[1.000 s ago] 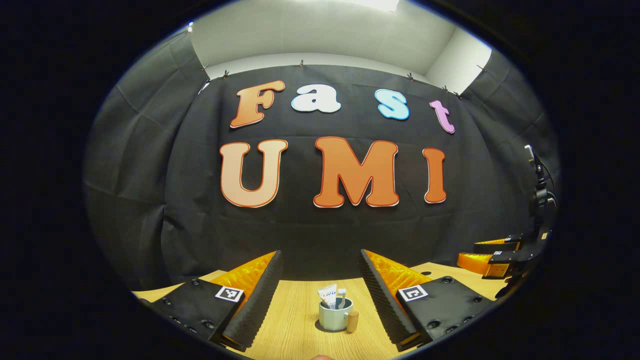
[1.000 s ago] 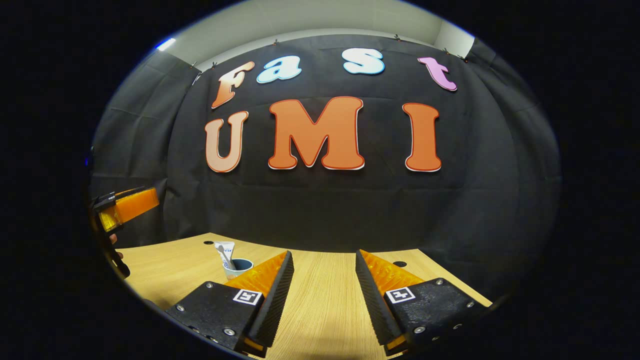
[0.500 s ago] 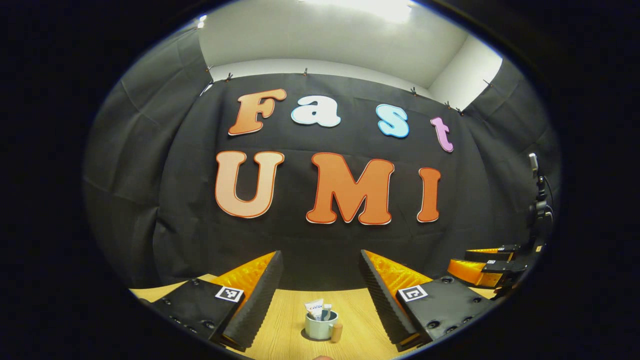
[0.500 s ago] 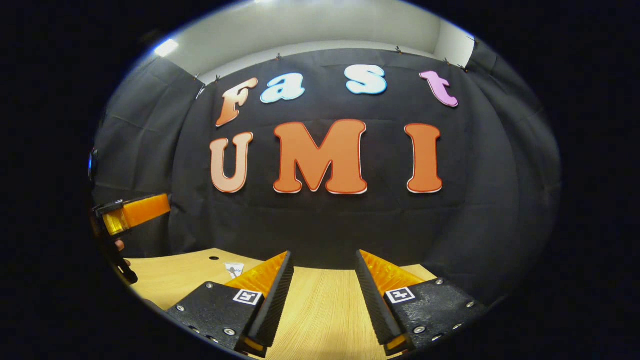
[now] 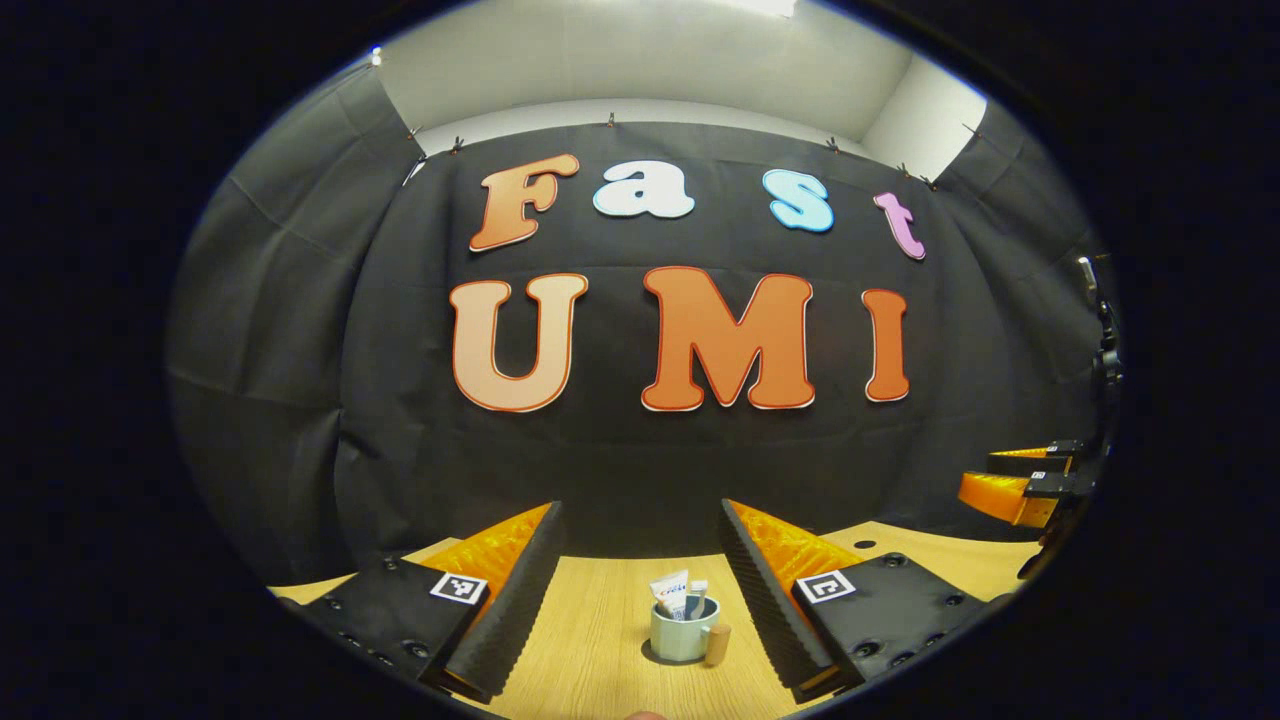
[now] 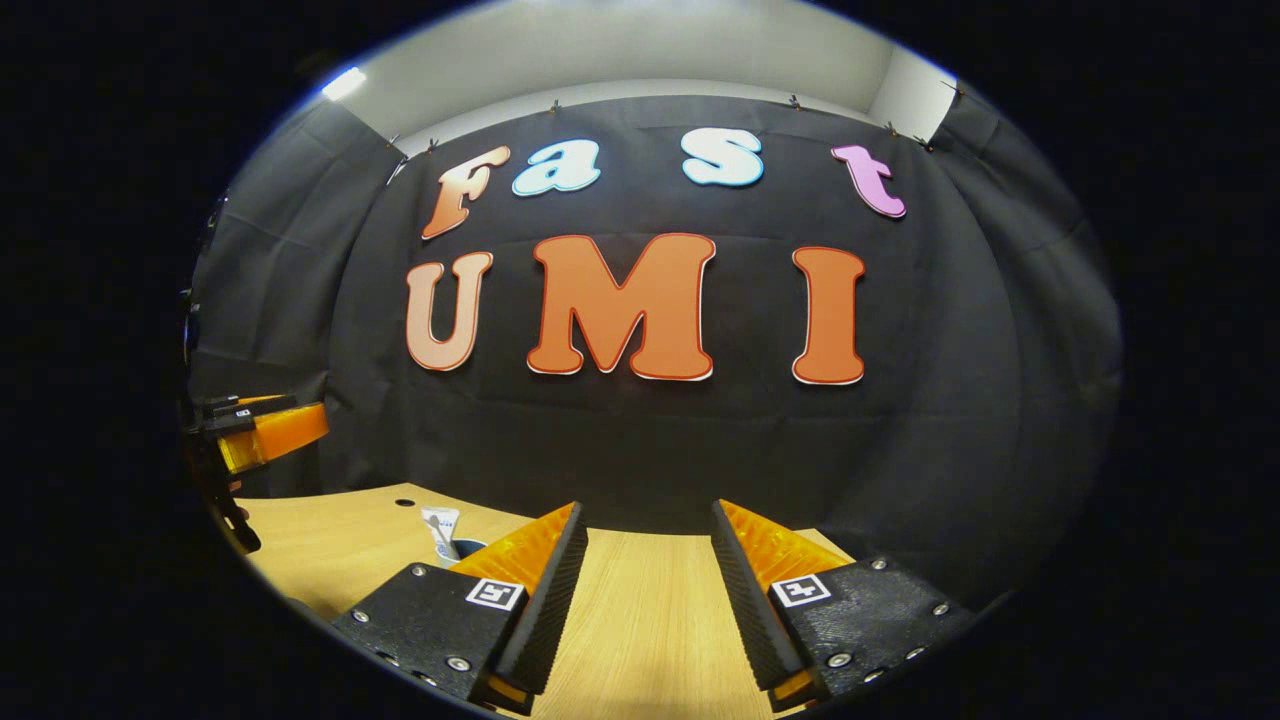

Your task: Put the toothbrush and toothpaste on the desktop into the cup, then pick up the cup and place it on the coaster on the desktop.

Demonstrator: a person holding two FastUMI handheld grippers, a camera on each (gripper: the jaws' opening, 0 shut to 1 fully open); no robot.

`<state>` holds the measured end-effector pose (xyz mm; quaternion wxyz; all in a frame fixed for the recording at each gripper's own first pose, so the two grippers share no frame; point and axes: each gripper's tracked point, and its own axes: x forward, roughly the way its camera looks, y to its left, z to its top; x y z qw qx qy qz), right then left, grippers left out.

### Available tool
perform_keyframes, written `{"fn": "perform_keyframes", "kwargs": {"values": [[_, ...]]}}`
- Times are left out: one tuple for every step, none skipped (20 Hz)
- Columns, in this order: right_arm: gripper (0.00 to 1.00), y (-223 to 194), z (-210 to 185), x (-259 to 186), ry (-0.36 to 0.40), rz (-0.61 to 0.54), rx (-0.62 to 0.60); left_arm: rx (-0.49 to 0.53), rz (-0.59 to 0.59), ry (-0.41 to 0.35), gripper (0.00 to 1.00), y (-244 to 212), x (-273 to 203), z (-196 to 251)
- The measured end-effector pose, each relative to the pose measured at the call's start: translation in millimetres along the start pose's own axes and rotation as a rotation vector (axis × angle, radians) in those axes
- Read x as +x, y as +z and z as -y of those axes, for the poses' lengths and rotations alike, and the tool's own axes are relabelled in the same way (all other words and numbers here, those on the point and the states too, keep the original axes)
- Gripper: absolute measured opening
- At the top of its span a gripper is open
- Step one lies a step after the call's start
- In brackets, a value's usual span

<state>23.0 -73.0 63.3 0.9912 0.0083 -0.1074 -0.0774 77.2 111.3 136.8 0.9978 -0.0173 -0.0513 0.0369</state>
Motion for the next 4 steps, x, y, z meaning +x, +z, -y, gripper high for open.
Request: {"fn": "perform_keyframes", "kwargs": {"values": [[0.75, -2.3, 1.4, 1.5, 0.0, -0.006, 0.004, 0.006, -0.006, 0.01, 0.96, -4.1, 3.3, -1.0], [0.75, -5.0, -0.4, 3.8, 0.006, -0.012, 0.006, 0.01, -0.011, 0.016, 0.96, -7.2, 5.3, -0.2], [0.75, -4.8, -1.1, 4.1, 0.011, -0.01, 0.007, 0.013, -0.01, 0.019, 0.97, -9.0, 8.0, 1.6], [0.75, -6.2, -2.6, 7.1, 0.017, -0.012, 0.006, 0.013, -0.009, 0.022, 0.97, -10.4, 8.8, 3.4]]}}
